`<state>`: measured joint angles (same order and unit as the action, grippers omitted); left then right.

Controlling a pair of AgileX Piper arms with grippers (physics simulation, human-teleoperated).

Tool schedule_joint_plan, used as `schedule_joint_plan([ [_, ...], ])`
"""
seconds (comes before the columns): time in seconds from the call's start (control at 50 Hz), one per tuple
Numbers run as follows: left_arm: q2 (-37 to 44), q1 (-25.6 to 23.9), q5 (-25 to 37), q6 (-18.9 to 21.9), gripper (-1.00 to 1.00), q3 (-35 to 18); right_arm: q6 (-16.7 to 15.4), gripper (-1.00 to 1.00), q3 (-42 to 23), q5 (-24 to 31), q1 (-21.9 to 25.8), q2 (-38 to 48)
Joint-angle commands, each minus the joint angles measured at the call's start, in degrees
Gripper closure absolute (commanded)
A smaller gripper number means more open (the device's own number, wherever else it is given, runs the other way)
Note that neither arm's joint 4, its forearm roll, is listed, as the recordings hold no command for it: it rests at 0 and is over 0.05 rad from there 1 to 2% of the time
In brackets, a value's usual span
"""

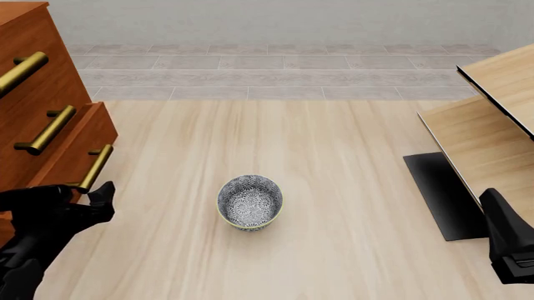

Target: Close the bottom drawer of the cabinet.

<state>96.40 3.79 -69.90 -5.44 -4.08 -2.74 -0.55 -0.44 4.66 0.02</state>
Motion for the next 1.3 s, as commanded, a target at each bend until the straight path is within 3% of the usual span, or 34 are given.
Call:
schedule_joint_plan([
  [0.02, -0.1, 2.4, 0.0, 0.4, -1.0, 0.3, 0.0, -1.0, -0.1, 0.1, 0.0, 0.0],
  [1.3, 0.9, 9.2, 0.0, 2.8, -1.0, -1.3, 0.0, -1.0, 0.1, -0.1, 0.3, 0.0],
])
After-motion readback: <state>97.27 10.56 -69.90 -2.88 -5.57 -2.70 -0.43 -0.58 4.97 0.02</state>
